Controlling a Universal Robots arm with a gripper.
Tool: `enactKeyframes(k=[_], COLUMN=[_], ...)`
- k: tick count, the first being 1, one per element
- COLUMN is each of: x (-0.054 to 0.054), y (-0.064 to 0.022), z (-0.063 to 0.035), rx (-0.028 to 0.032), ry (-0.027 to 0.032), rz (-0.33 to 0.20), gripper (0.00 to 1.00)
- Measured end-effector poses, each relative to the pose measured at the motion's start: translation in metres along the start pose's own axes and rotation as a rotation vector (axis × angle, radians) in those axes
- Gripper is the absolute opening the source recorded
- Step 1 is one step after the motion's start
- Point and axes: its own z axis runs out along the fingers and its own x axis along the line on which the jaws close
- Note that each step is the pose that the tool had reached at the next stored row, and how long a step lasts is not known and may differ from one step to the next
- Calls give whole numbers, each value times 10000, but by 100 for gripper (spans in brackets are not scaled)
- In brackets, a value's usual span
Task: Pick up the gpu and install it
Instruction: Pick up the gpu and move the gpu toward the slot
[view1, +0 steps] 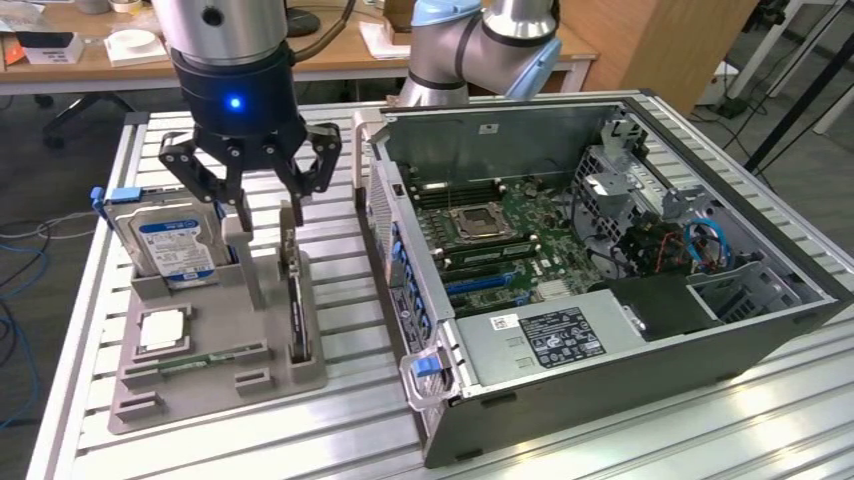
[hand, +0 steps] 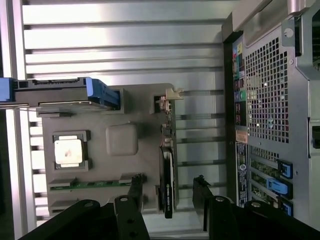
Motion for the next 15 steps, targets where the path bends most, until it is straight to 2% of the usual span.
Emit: enactKeyframes(k=[15], x=[-1], y=[-42], z=[42], rx=[3], ry=[3], rz=[0], gripper=[53])
